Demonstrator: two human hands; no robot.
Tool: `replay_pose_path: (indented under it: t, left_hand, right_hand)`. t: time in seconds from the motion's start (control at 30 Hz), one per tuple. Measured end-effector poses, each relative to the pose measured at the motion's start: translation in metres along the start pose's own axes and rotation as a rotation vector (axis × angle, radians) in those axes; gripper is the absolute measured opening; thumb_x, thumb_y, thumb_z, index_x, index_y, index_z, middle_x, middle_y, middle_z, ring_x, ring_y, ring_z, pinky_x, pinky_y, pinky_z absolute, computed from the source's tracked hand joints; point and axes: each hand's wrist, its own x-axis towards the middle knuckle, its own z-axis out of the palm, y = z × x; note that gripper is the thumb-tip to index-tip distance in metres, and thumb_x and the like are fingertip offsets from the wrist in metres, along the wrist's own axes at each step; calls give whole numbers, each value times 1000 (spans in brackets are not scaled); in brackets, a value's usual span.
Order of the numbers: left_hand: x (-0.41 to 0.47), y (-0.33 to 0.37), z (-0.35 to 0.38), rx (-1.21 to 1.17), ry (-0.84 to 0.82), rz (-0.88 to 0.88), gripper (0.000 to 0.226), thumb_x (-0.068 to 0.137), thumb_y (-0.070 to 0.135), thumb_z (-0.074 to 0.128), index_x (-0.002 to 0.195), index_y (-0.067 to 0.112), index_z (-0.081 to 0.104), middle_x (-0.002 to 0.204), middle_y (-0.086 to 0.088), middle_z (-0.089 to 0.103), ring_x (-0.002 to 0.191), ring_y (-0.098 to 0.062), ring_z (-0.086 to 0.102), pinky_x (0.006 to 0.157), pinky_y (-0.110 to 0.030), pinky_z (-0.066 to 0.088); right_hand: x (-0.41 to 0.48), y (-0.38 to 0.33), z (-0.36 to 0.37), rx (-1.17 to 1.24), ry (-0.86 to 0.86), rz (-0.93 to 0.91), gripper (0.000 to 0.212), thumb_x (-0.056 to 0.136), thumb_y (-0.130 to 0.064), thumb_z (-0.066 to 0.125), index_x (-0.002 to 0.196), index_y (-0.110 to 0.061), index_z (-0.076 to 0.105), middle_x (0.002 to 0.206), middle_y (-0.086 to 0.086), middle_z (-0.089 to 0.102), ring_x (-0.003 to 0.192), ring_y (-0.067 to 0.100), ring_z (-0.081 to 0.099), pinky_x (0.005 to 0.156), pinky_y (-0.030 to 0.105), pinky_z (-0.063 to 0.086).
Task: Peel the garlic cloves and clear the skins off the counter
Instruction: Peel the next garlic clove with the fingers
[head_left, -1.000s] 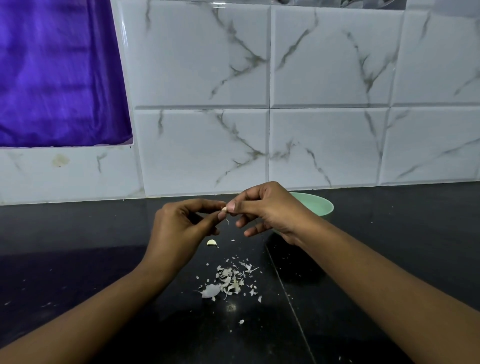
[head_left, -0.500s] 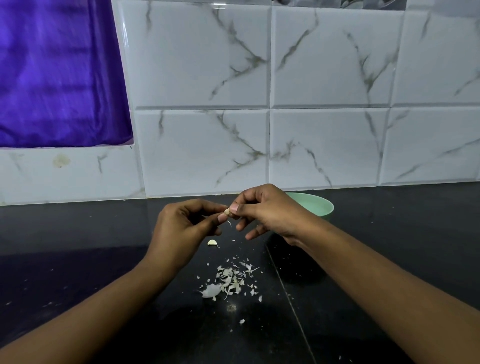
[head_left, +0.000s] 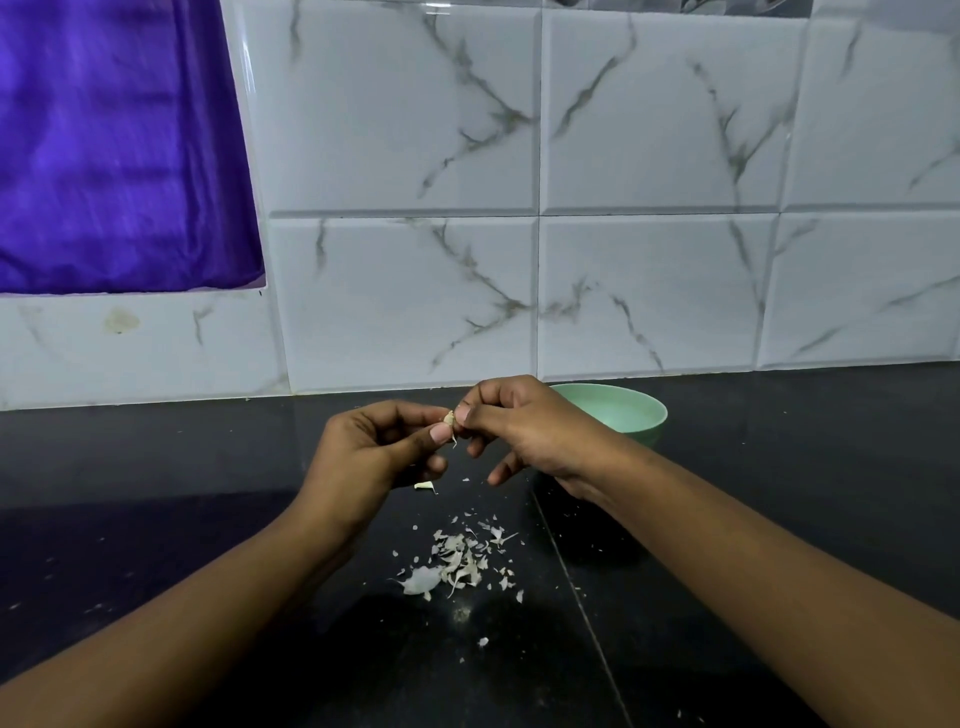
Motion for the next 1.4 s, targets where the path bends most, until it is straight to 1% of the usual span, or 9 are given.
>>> replay_pose_path:
  t: [0.2,0.3,0.43,0.57,0.67,0.83,1.17,1.27,1.4]
  left_hand:
    - [1,-1,-1,-62,28,-29,21,65,16,70,86,10,69,70,-1,70,55,-11,63,55,-22,54]
    - [1,-1,-3,-43,1,-82,22,68,20,69,88,13,67,82,-2,73,64,-13,68,62,-31,56]
    - [2,-1,-6,-22,-6,-137,27,64,21,71,88,11,65,81,-5,74,64,-14,68,73,-41,56]
    - [2,0,-6,-5,1,-138,27,61,18,73,86,11,65,71,-3,70,59,-13,66,60,-30,56]
    - [2,0,-7,-7,4,-133,27,60,17,74,85,11,65,69,-3,68,59,-13,66,58,-29,56]
    - [2,-1,-5,-1,18,-118,24,62,13,74,83,11,65,69,-6,70,60,-14,68,58,-28,55]
    - [1,0,-6,63,-30,-121,19,78,-8,67,93,3,66,75,-10,72,62,-17,68,57,-27,55]
    - [3,2,-9,146,-69,-173,17,84,-5,63,95,7,66,83,-9,75,67,-18,70,58,-25,53]
    - [4,1,-13,438,-156,-160,10,90,9,61,94,13,69,83,-1,76,73,-12,71,63,-24,49]
  right_hand:
    - [2,6,-4,-324,73,-29,13,83,-17,65,78,-6,66,68,1,58,64,12,56,48,24,48]
    - [1,5,-10,-407,75,-30,7,79,-17,71,78,-11,70,64,-4,60,62,13,58,49,23,50]
    - [1,2,-17,-307,47,-43,14,77,-3,73,74,-14,66,64,-7,65,58,-1,60,51,21,52]
    - [1,2,-15,-219,-1,-40,16,86,0,60,82,-16,63,76,1,69,68,13,70,57,25,52]
    - [2,1,-15,-198,3,-26,19,89,-2,52,87,-15,64,81,1,71,69,14,68,58,26,50]
    - [2,7,-9,-148,54,-82,2,83,-18,71,84,-17,71,71,-6,69,67,6,65,51,23,49]
    - [7,16,-4,-109,78,-62,5,86,-16,68,81,-16,66,72,0,64,60,2,57,47,22,47]
    - [9,15,-7,-71,57,-31,7,88,-14,65,81,-15,65,71,-1,61,61,3,56,47,22,48]
    - [8,16,-14,-60,18,7,7,89,-12,64,82,-12,66,69,-3,61,62,4,57,48,22,49]
